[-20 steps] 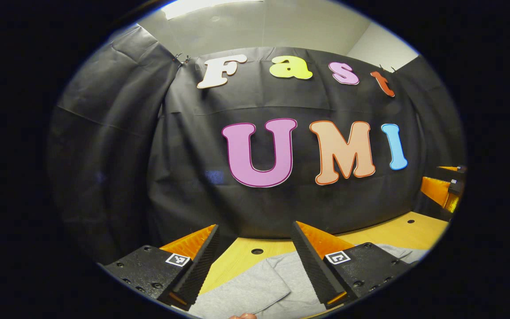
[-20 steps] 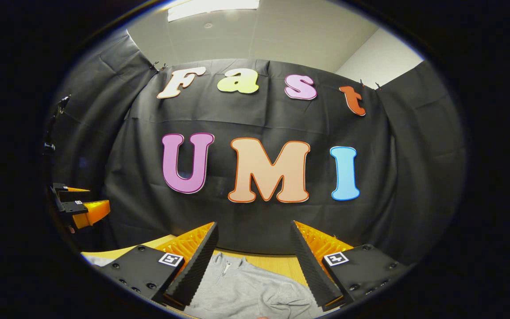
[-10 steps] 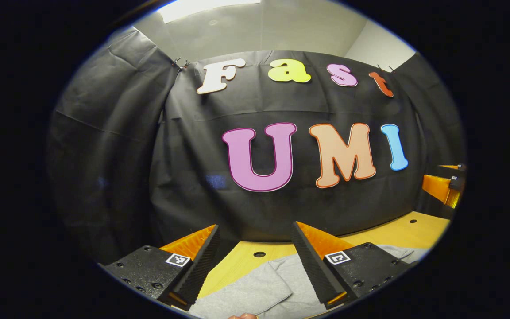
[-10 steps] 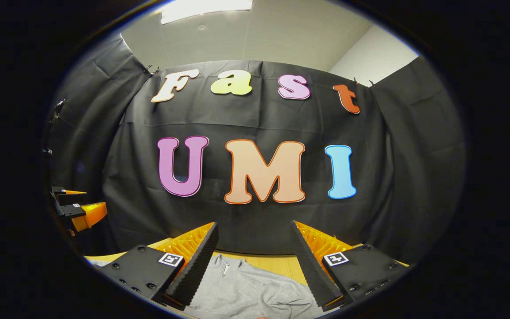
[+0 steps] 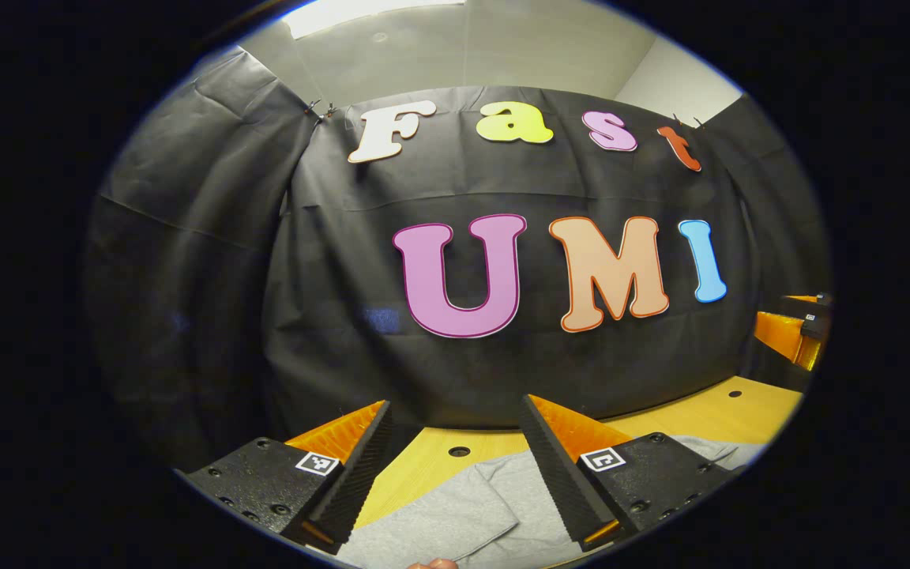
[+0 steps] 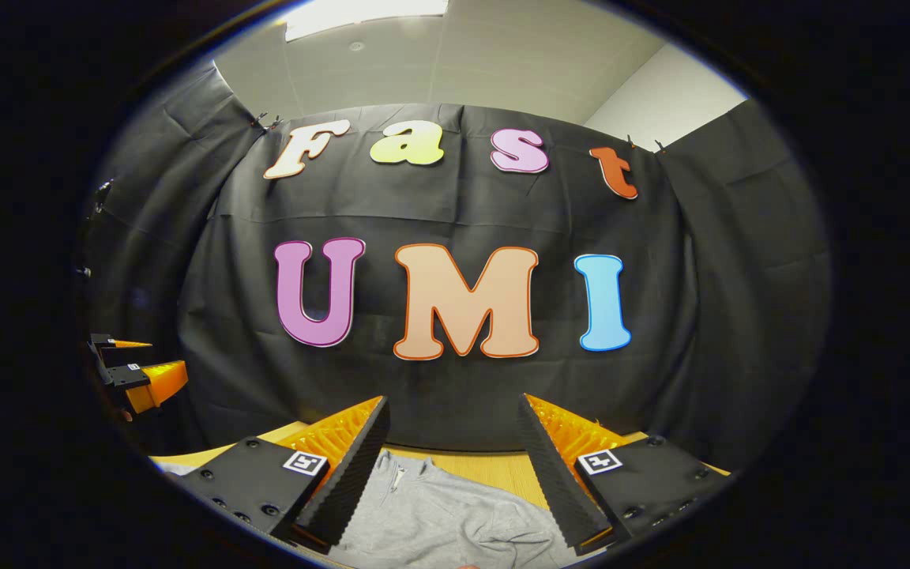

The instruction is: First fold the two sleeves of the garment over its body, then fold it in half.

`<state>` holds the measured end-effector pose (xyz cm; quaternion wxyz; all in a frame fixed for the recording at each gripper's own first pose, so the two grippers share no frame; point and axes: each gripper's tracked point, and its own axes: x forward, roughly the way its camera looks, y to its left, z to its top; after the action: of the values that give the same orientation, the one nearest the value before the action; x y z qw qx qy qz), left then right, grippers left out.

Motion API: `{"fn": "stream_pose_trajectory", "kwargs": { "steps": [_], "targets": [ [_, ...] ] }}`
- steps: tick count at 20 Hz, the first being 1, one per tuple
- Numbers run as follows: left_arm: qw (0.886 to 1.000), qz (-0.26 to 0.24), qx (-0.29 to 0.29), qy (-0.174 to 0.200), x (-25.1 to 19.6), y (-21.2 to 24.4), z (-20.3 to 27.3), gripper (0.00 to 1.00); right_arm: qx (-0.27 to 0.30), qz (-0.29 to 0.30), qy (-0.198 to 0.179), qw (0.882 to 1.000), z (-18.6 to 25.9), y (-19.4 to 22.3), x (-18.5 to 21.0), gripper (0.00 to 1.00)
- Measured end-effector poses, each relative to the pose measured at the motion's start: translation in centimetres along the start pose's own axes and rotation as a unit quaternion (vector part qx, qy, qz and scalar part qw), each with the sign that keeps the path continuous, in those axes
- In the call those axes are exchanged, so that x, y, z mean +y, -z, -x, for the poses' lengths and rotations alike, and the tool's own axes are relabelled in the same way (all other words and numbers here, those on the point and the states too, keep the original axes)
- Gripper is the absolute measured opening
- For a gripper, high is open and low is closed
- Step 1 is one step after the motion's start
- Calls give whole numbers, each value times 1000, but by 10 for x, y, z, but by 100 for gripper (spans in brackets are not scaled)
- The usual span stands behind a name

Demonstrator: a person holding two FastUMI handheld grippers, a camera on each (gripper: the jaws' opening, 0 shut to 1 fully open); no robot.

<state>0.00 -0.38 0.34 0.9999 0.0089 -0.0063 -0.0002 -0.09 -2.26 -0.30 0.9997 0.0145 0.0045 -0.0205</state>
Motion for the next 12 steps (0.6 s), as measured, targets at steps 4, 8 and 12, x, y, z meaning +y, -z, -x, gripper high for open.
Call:
{"fn": "stream_pose_trajectory", "kwargs": {
  "steps": [4, 8, 12],
  "targets": [
    [1000, -1, 1, 4, -2, 2, -3, 94, 9, 2, 13, 1000, -3, 6, -17, 99],
    [1000, 2, 3, 11, -6, 3, -6, 94, 16, 16, 42, 999, -6, 13, -49, 99],
    [1000, 3, 3, 20, -13, 4, -10, 94, 30, 29, 78, 996, -2, 24, -87, 99]
  ]
}}
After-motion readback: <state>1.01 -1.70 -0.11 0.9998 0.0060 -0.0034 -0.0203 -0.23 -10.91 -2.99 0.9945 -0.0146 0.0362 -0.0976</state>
